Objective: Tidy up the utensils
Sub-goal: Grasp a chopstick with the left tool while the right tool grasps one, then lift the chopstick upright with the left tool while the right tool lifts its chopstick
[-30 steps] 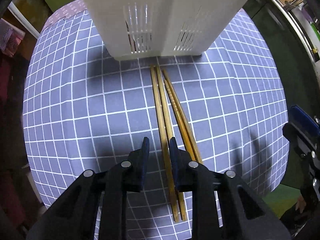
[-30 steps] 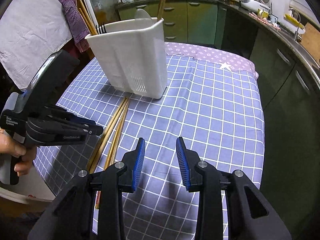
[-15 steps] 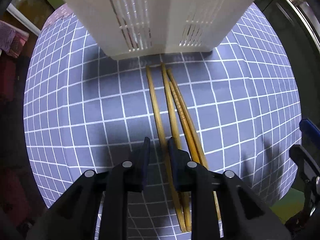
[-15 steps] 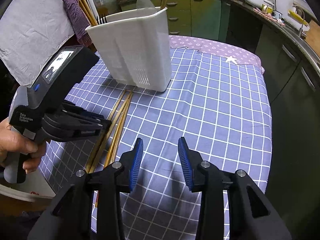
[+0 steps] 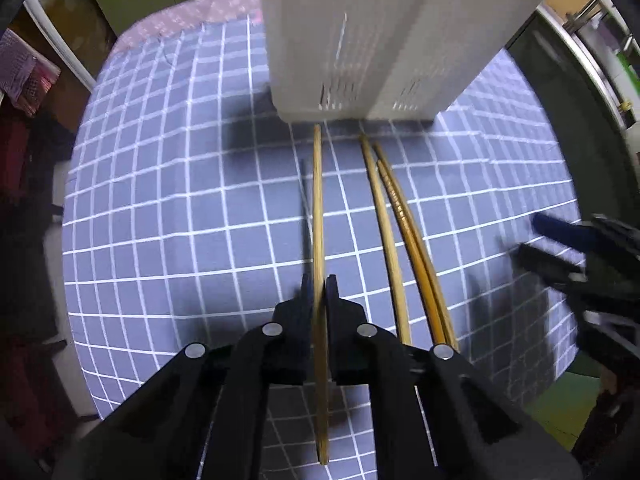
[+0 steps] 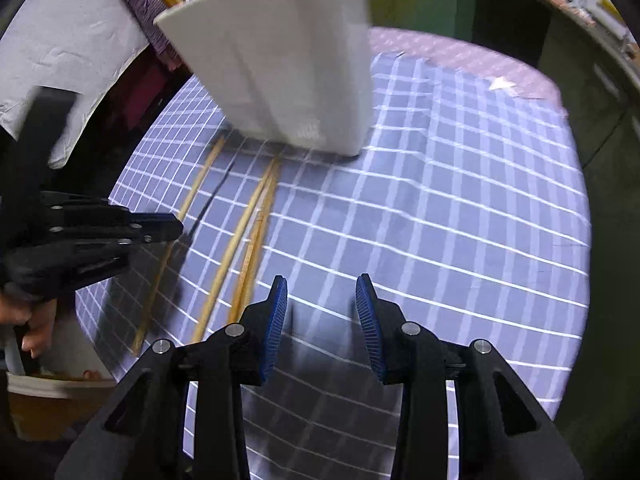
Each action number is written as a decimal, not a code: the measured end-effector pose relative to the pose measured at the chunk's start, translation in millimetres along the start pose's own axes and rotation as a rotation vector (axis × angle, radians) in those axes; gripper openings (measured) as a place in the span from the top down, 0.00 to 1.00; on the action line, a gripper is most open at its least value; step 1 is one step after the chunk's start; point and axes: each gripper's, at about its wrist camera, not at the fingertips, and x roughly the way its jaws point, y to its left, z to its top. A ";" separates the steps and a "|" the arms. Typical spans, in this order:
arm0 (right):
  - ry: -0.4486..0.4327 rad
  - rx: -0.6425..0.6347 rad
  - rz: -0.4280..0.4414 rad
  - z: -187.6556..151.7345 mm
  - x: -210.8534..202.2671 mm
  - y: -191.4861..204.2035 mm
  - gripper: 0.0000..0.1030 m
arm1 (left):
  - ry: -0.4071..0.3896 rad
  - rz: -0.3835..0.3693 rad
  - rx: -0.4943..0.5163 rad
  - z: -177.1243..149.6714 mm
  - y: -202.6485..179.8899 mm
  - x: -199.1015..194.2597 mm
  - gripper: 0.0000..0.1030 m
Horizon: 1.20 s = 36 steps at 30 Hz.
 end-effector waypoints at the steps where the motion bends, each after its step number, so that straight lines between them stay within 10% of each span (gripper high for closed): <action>1: 0.017 -0.003 0.017 3.8 5.7 4.0 0.68 | -0.025 -0.007 0.001 -3.2 3.1 -7.0 0.94; 3: 0.040 -0.010 0.025 9.8 14.5 11.8 0.81 | -0.060 -0.020 0.002 -8.5 4.3 -19.5 0.94; 14: 0.143 -0.048 -0.028 30.0 57.5 37.8 0.82 | -0.228 -0.033 0.054 -32.8 12.7 -88.6 0.94; 36: 0.185 -0.119 -0.160 42.0 74.2 73.8 0.93 | -0.246 -0.061 0.083 -44.4 13.8 -96.4 0.94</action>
